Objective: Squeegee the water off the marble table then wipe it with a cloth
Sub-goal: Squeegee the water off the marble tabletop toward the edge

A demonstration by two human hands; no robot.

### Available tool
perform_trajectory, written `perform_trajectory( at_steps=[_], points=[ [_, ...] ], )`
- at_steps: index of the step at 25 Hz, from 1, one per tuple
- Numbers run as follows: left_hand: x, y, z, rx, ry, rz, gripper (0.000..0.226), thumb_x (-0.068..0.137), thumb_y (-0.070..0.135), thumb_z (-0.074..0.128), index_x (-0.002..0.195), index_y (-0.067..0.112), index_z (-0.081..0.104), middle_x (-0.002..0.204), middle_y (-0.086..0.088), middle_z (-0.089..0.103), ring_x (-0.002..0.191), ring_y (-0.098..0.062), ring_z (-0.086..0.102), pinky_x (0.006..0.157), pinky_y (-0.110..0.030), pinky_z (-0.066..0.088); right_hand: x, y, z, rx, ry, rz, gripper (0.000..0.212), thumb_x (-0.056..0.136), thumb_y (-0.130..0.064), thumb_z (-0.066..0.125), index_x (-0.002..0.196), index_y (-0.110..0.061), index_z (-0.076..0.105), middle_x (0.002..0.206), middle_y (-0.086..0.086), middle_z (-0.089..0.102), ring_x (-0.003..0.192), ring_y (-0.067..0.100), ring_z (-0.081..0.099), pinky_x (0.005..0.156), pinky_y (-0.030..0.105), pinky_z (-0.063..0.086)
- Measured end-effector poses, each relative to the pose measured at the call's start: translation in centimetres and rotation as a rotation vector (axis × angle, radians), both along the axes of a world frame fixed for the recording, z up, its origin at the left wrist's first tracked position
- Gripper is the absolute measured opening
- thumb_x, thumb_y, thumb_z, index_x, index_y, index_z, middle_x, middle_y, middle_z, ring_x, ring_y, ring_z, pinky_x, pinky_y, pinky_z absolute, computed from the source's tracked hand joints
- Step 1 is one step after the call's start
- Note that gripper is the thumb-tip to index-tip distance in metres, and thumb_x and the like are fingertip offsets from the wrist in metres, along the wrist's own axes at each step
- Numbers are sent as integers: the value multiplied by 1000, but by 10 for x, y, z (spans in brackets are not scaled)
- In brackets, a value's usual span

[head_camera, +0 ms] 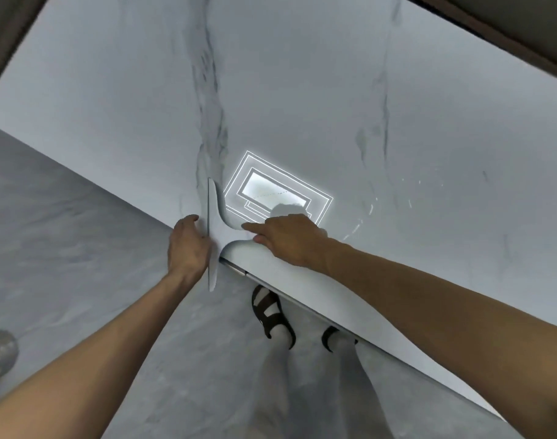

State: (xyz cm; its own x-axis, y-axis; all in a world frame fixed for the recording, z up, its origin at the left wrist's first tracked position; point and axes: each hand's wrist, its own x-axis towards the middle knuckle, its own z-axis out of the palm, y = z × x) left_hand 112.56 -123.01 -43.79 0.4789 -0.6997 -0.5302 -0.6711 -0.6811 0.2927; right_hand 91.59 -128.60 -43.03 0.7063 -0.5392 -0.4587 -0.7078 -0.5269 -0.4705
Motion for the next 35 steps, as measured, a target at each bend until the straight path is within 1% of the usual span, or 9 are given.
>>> perform_trajectory(
  at_steps=[4,7,10,13,20,25,27,32,35],
  points=[
    [-42,-3,0,-17,97,-163,40,72,-2,43,109,7,53,113,-13,56,102,-33,54,81,-40,47,-106,3,9,-12,76,-230,41,102,-45,30,142,-43,39,110,-2,66,101,24,63,77,35,44],
    [-79,-2,-5,-7,159,-237,46,75,-1,48,120,7,48,120,-10,46,109,-29,48,80,-32,38,-203,21,25,-30,204,-393,41,101,-47,25,141,-50,34,119,-12,65,106,18,61,78,31,43],
    [-102,-7,-6,8,217,-62,53,81,5,52,132,9,43,132,-8,43,121,-26,46,87,-32,39,-258,47,43,-36,248,-517,41,101,-47,26,141,-51,33,121,-17,64,106,14,61,79,26,43],
    [-104,-7,-6,-35,199,21,54,82,6,50,136,13,43,138,-6,48,124,-25,49,94,-33,40,-244,69,48,-52,159,-469,42,100,-48,26,141,-53,30,109,-15,65,98,14,63,76,29,47],
    [-92,19,-4,-38,67,-43,50,85,8,48,135,15,43,134,-8,55,107,-23,58,82,-30,45,-111,82,12,3,22,-59,40,102,-43,32,142,-41,37,97,1,62,80,29,64,67,37,49],
    [-129,31,-5,2,70,-199,55,83,-1,51,136,7,41,134,-14,48,124,-30,46,100,-36,39,-214,76,15,75,103,-186,40,101,-44,31,141,-47,36,112,-4,63,100,22,63,81,37,50],
    [-147,30,-5,17,45,-255,56,81,-2,52,136,4,40,131,-17,44,124,-31,41,104,-39,38,-269,73,25,47,151,-235,40,101,-45,30,140,-50,36,109,-9,63,100,17,63,76,31,46],
    [-178,22,0,28,101,-251,58,82,2,54,137,8,38,137,-13,44,124,-31,45,100,-39,41,-359,59,52,-30,324,-298,42,99,-49,22,139,-53,36,94,-19,59,91,9,62,65,25,40],
    [-182,20,2,21,126,-209,57,83,6,54,137,14,38,139,-8,48,123,-29,51,93,-35,43,-357,55,58,-78,271,-207,49,95,-54,15,140,-54,34,89,-21,56,87,9,62,62,23,34]
  ],
)
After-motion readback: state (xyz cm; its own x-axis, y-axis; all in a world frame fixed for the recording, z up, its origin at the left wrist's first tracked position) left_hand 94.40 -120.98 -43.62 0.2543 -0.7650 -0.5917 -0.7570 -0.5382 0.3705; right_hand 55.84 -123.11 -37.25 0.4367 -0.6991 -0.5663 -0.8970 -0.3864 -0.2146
